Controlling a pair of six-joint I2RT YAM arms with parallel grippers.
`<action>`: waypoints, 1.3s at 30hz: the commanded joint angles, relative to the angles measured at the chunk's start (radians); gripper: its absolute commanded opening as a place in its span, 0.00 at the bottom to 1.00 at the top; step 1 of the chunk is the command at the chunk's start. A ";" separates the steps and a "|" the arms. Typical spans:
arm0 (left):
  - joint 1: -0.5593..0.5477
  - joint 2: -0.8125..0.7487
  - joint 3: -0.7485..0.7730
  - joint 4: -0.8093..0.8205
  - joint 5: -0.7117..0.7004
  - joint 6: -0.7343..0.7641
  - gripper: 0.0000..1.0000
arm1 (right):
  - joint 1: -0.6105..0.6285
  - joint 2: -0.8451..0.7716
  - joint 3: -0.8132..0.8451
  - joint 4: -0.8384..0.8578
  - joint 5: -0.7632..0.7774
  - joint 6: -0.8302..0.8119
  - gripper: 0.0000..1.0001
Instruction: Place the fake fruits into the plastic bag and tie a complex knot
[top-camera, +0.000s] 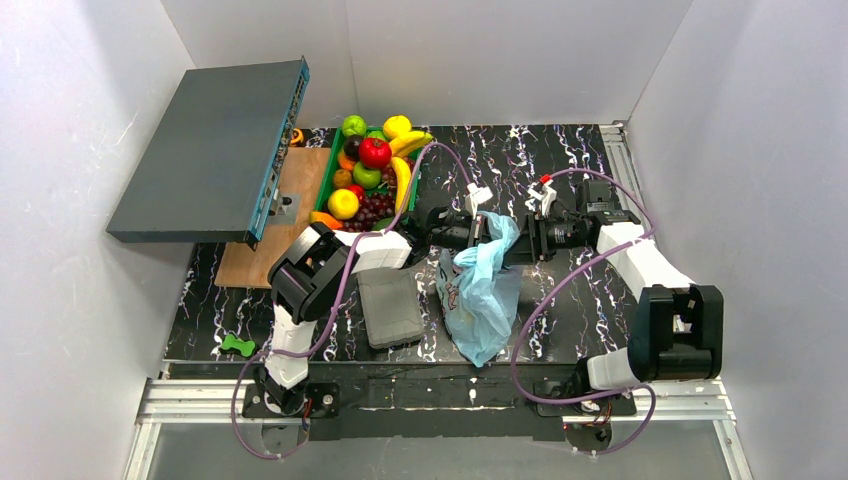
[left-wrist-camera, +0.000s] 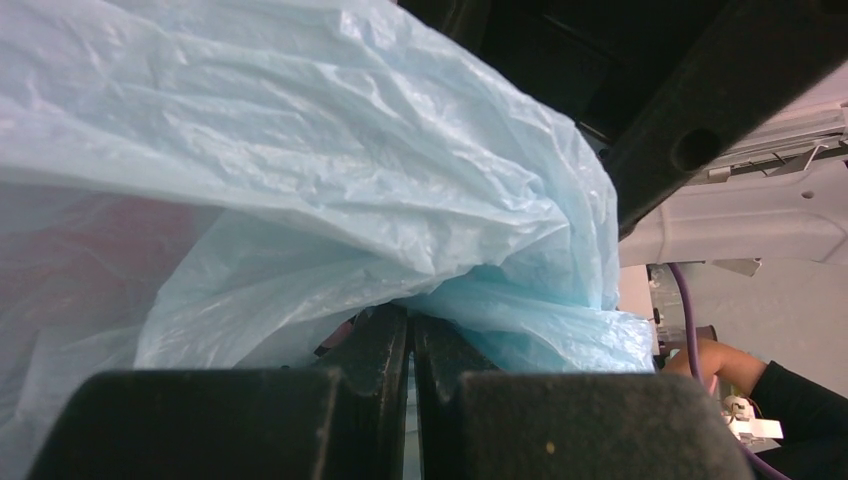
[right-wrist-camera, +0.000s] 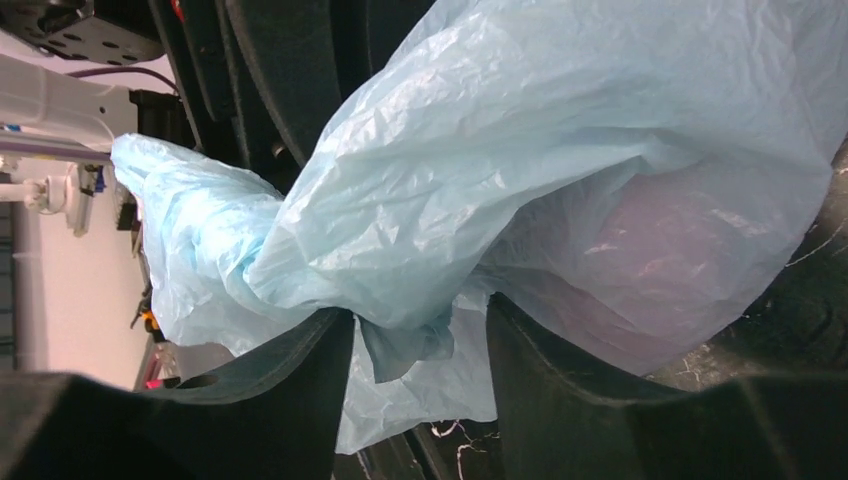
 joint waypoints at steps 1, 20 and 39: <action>0.004 -0.006 0.041 0.025 0.025 0.008 0.00 | 0.010 0.011 -0.007 0.063 -0.031 0.039 0.52; 0.058 -0.090 -0.033 -0.021 0.016 0.068 0.34 | 0.000 -0.035 0.029 -0.005 -0.020 -0.007 0.01; 0.271 -0.657 0.000 -1.030 -0.220 1.136 0.98 | 0.000 -0.073 0.017 -0.004 0.031 -0.007 0.01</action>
